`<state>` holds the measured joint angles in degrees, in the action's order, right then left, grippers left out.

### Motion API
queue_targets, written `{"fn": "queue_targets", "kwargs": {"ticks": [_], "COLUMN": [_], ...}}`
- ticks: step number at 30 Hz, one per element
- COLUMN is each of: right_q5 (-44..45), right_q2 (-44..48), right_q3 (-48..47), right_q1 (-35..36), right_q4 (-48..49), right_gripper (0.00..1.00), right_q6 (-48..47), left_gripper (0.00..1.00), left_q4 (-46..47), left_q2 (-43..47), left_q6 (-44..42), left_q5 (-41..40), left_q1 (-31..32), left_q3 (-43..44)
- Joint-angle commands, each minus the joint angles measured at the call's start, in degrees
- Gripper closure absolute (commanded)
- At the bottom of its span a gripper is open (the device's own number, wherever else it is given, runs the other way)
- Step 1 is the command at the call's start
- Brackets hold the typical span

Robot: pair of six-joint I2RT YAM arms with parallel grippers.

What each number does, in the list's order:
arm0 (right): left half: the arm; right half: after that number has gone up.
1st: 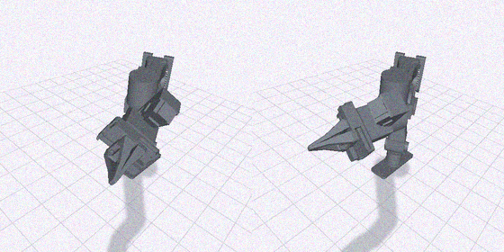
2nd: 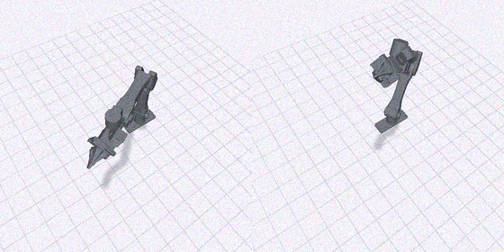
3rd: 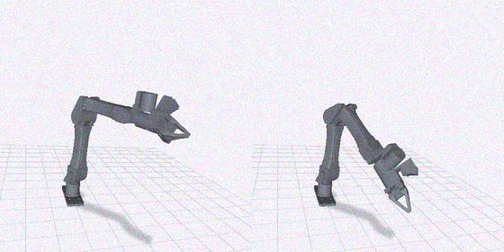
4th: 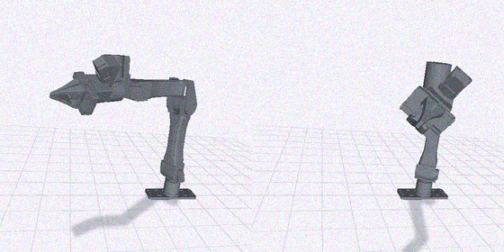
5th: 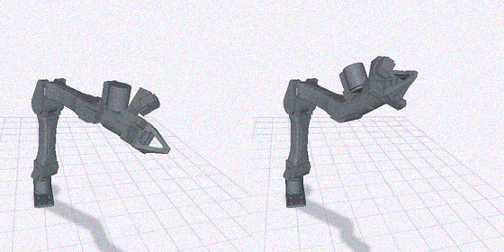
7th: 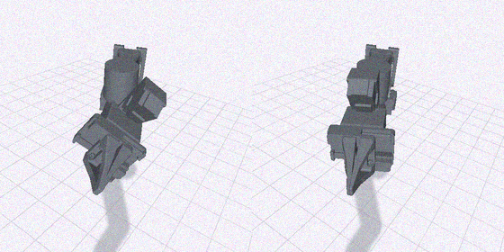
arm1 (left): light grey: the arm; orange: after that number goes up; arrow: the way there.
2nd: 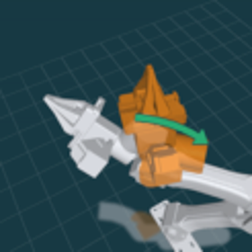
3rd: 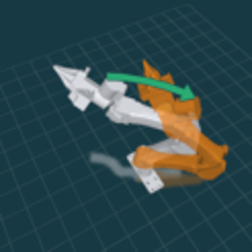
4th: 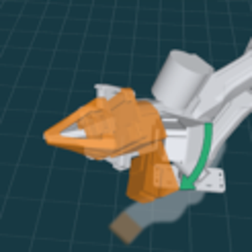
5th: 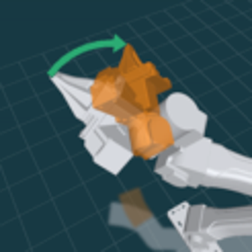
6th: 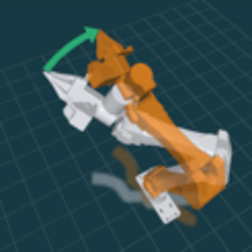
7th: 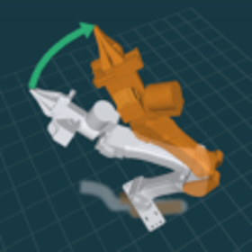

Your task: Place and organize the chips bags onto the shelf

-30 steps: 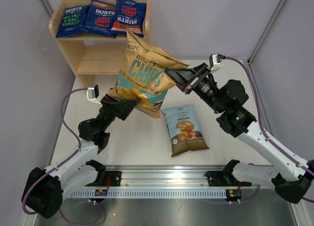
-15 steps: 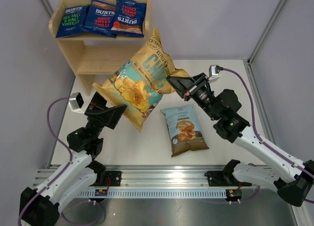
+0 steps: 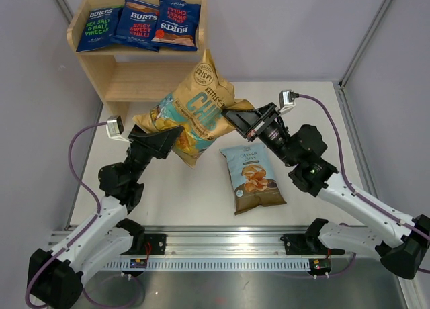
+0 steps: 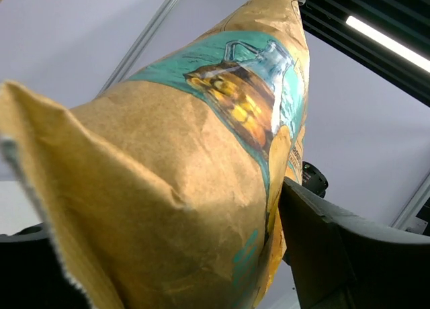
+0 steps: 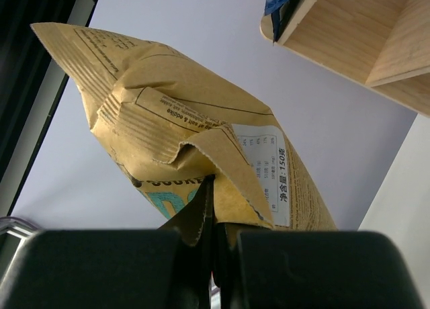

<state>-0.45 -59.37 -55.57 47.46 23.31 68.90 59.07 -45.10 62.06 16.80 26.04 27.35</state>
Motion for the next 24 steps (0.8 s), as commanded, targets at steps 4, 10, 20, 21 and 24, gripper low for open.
{"fn": "queue_targets", "kwargs": {"ticks": [4, 10, 20, 21, 24], "right_q5": [0.10, 12.30, 21.71, 22.07, 23.73], "right_q2": [2.07, 6.90, 12.26, 12.96, 14.63], "right_q3": [0.99, 0.38, -0.59, -0.59, -0.24], "right_q1": [1.84, 1.84, 1.76, 1.76, 1.76], "right_q4": [-3.44, -13.70, -21.11, -21.55, -22.60], "right_gripper": [0.92, 0.37, 0.20, 0.20, 0.20], "right_q6": [-4.74, -12.82, -20.47, -20.74, -21.53], "left_gripper": [0.46, 0.54, 0.59, 0.59, 0.61], "left_q4": [0.36, -14.12, -45.68, -49.54, -67.11], "left_q2": [3.17, 10.01, 23.74, 25.40, 27.60], "left_q6": [-1.86, -4.31, -9.86, -9.68, -7.93], "left_q5": [-1.76, -5.45, -12.74, -15.71, -23.62], "left_q1": [0.41, 0.41, 0.15, 0.24, 0.24], "left_q3": [1.04, -0.63, -0.55, 0.84, 4.27]}}
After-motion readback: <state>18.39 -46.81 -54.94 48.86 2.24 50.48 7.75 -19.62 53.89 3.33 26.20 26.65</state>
